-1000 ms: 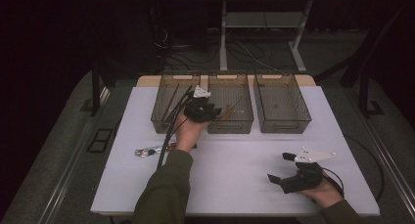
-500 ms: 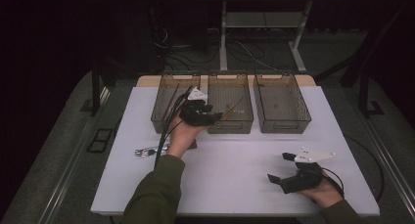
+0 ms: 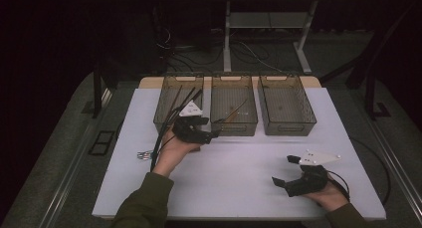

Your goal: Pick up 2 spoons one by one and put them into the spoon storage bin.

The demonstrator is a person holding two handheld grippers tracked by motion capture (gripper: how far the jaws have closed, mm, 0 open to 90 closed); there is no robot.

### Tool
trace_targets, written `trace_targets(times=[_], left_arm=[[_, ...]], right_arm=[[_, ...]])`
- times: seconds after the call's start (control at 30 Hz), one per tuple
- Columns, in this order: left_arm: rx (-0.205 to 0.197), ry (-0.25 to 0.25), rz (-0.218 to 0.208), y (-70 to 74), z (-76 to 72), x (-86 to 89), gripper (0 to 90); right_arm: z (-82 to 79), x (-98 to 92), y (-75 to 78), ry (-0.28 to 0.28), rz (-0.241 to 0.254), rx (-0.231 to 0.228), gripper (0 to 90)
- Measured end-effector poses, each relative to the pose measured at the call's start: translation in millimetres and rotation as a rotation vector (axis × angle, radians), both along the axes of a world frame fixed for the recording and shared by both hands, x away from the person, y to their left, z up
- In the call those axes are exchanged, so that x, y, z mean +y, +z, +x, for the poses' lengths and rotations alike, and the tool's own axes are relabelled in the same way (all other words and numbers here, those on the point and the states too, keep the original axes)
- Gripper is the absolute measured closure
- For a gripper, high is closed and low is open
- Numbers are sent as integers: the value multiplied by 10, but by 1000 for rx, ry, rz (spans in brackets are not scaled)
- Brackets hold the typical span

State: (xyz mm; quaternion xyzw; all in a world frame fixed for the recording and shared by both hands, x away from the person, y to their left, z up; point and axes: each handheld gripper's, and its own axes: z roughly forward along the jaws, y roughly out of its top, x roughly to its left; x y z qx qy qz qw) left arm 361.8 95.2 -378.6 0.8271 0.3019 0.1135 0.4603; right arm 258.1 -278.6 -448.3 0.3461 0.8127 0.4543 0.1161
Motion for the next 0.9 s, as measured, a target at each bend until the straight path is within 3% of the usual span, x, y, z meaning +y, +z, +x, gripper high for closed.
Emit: trace_targets(times=[0.2,0.3,0.4,0.47,0.57,0.63,0.9], left_arm=[[10,16,26,-84,-120,228,381],[9,19,36,-108,-179,351,483],[6,34,75,-142,-219,479,616],[15,45,86,-166,-225,569,728],[28,71,141,-219,-212,688,841],[48,89,153,-262,-188,767,898],[83,164,208,-419,-58,954,900]], right_arm=[[4,0,-1,0,0,-2,22],[3,-2,0,-1,1,-4,22],[4,-6,2,-1,1,-6,22],[2,-4,2,0,0,-7,22],[1,-1,3,-1,-2,-6,22],[2,-1,3,-2,-1,-7,22],[3,1,1,-2,-3,-3,22]])
